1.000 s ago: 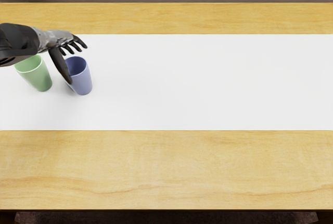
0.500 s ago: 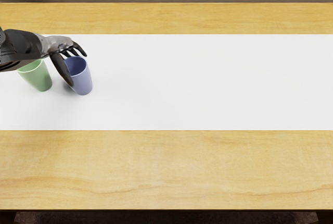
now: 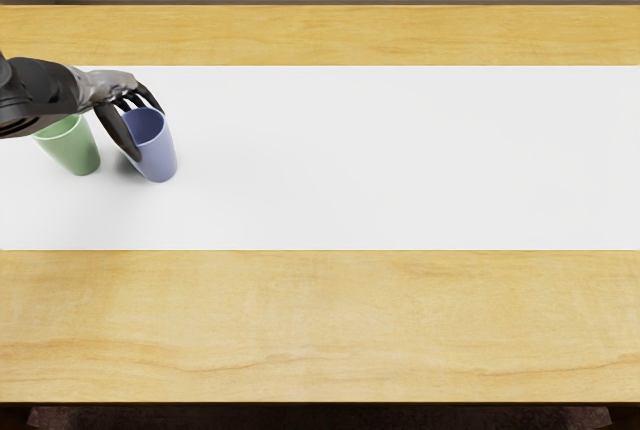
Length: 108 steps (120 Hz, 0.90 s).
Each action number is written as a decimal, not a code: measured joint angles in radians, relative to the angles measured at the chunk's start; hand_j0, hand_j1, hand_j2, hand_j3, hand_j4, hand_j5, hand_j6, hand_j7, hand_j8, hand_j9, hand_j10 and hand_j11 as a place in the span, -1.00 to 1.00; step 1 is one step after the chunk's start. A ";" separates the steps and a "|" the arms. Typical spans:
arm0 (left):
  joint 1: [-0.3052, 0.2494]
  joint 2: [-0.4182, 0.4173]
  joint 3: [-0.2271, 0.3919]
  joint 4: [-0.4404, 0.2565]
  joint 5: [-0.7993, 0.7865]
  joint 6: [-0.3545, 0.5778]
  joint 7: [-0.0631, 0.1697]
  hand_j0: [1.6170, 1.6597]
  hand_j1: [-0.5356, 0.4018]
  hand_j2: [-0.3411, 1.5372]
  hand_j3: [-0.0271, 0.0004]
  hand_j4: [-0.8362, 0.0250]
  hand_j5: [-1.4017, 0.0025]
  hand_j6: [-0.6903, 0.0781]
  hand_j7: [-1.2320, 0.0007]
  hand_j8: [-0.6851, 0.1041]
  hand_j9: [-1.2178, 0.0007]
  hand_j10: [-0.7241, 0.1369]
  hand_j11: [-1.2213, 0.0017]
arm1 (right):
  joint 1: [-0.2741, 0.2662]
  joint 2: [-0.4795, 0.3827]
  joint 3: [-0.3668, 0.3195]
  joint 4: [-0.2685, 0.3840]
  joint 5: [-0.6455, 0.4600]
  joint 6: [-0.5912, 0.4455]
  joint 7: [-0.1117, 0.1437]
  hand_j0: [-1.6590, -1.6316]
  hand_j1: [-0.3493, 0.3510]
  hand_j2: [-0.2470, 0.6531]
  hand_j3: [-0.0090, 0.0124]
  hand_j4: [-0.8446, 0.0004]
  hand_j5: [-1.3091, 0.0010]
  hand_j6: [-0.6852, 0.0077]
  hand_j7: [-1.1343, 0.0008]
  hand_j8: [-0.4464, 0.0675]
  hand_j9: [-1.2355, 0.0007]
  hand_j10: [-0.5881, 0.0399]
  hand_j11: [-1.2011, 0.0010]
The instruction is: Pick up cup and place in cup with left hand
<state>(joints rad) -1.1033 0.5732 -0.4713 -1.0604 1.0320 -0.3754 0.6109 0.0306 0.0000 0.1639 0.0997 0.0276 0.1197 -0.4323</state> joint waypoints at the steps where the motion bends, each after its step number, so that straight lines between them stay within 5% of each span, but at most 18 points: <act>1: 0.000 0.001 0.000 0.000 0.000 0.000 0.000 0.82 -0.08 -0.60 0.97 -0.05 0.20 -0.05 0.08 -0.11 0.07 -0.30 0.07 | 0.000 0.000 0.000 0.000 0.000 0.000 0.000 -0.93 -1.00 -0.45 -0.16 1.00 1.00 0.98 1.00 0.74 1.00 0.87 1.00; 44: -0.015 0.007 -0.001 0.000 -0.005 -0.006 0.000 0.73 -0.15 -0.57 0.97 0.07 0.03 0.16 -0.10 0.07 -0.09 -0.42 -0.09 | 0.000 0.000 0.000 0.000 0.000 0.000 0.000 -0.93 -1.00 -0.45 -0.16 1.00 1.00 0.98 1.00 0.74 1.00 0.87 1.00; 108: -0.131 0.043 -0.002 -0.002 -0.029 -0.026 0.000 0.73 -0.15 -0.53 0.97 0.10 -0.03 0.19 -0.13 0.07 -0.13 -0.44 -0.14 | 0.000 0.000 -0.001 0.000 0.000 0.003 0.000 -0.93 -1.00 -0.45 -0.16 1.00 1.00 0.98 1.00 0.74 1.00 0.87 1.00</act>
<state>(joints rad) -1.2339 0.6159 -0.4735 -1.0623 1.0027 -0.4014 0.6109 0.0307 0.0000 0.1632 0.0997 0.0276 0.1222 -0.4325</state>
